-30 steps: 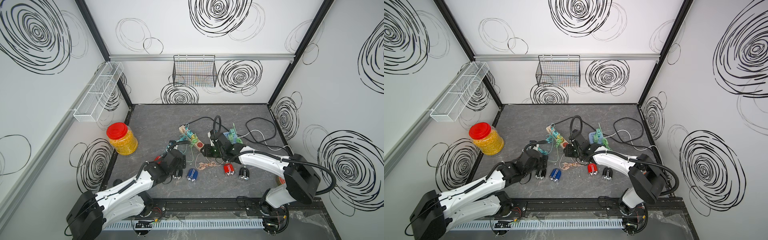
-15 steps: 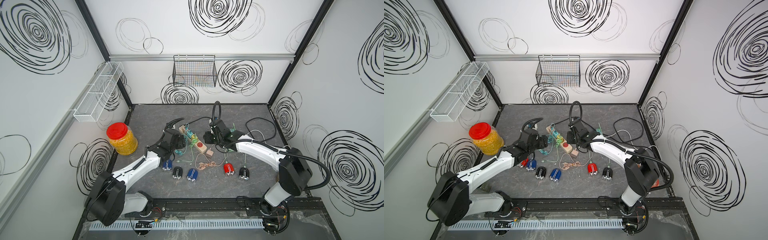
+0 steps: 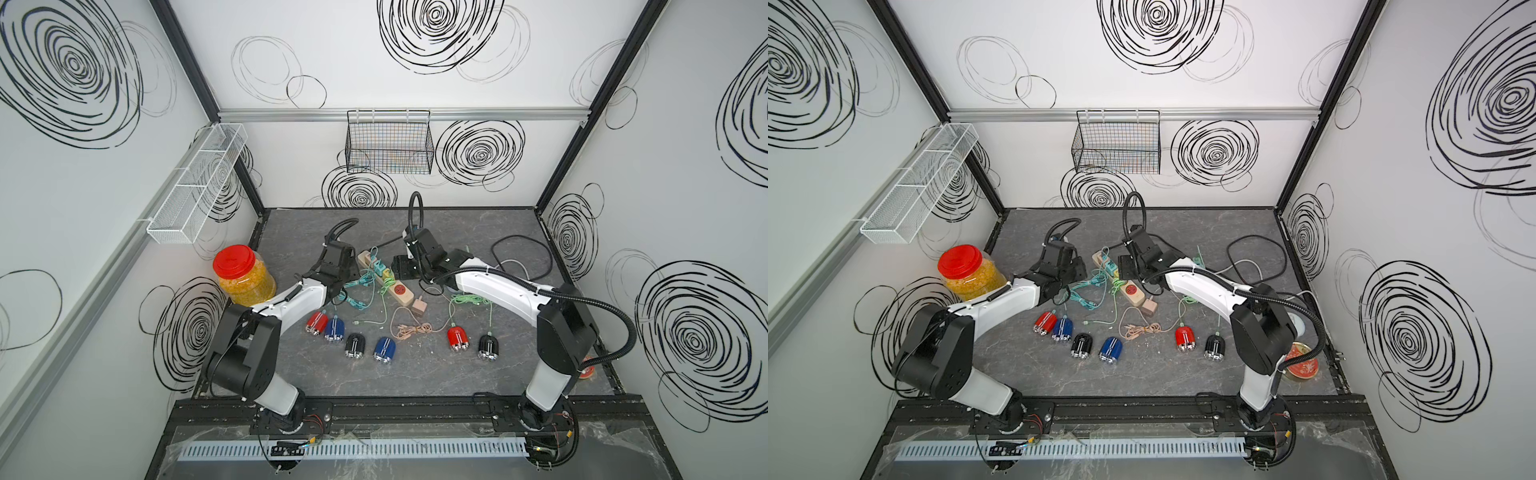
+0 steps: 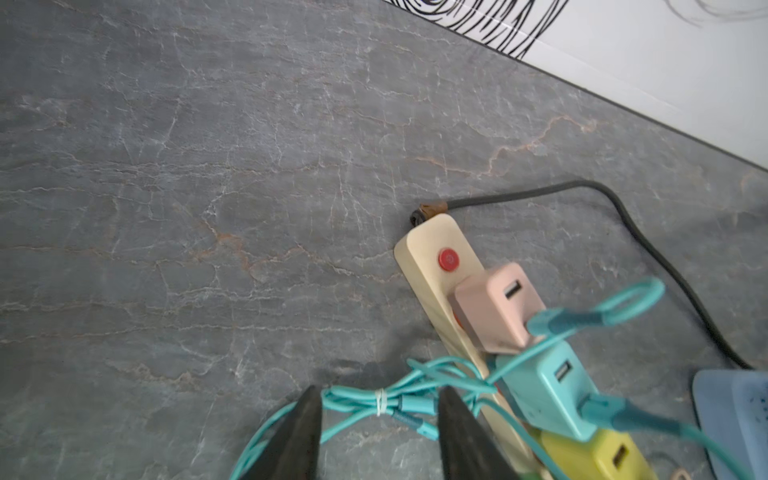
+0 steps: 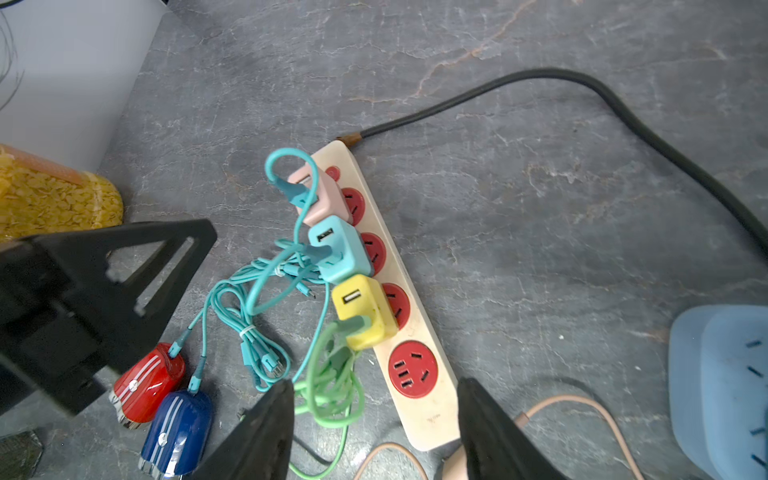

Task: Unplug the electric shaver
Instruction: Remove the plug from the socket.

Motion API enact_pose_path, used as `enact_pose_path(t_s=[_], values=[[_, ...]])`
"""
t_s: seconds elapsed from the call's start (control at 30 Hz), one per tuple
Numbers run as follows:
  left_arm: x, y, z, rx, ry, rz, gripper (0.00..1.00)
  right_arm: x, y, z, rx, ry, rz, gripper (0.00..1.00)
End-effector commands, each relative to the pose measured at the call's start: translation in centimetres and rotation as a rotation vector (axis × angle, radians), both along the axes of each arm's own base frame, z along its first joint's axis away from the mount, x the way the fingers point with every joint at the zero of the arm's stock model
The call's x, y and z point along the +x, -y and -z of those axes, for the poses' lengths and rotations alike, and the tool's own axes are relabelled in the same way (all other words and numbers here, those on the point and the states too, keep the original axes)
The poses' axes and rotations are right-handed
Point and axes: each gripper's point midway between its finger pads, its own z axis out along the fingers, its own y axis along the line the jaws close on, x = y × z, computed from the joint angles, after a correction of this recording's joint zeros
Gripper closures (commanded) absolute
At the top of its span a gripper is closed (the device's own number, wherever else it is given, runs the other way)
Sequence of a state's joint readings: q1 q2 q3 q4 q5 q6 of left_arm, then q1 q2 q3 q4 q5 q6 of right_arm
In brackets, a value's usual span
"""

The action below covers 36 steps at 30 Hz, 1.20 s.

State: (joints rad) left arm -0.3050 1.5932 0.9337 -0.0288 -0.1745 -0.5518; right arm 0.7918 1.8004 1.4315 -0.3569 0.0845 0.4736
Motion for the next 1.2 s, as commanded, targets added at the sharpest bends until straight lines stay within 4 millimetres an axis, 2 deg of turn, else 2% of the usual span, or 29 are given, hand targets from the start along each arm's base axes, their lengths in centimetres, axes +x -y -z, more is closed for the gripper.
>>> enact_pose_path(t_s=[0.0, 0.07, 0.27, 0.4, 0.5, 0.8, 1.17], values=[[2.9, -0.2, -1.2, -0.018, 0.037, -0.009, 0.7, 0.1, -0.1, 1.1, -0.09, -0.012, -0.028, 0.34], [4.1, -0.4, -0.4, -0.034, 0.02, -0.014, 0.75, 0.5, -0.4, 1.5, -0.113, -0.01, -0.038, 0.34], [7.9, 0.1, 1.0, -0.107, -0.018, -0.005, 0.75, 1.9, -1.0, 3.2, -0.211, -0.014, -0.062, 0.34], [9.9, 1.4, 2.2, -0.177, -0.045, 0.025, 0.75, 2.3, -1.2, 4.6, -0.261, -0.023, -0.074, 0.34], [10.7, 2.3, 2.9, -0.206, -0.076, 0.055, 0.75, 2.4, -1.2, 5.7, -0.292, -0.035, -0.082, 0.34], [10.9, 3.7, 4.2, -0.269, -0.097, 0.081, 0.75, 1.7, -1.7, 7.5, -0.345, -0.04, -0.109, 0.36], [10.6, 4.8, 5.1, -0.275, -0.121, 0.099, 0.75, 1.9, -2.4, 7.1, -0.326, -0.028, -0.134, 0.45]])
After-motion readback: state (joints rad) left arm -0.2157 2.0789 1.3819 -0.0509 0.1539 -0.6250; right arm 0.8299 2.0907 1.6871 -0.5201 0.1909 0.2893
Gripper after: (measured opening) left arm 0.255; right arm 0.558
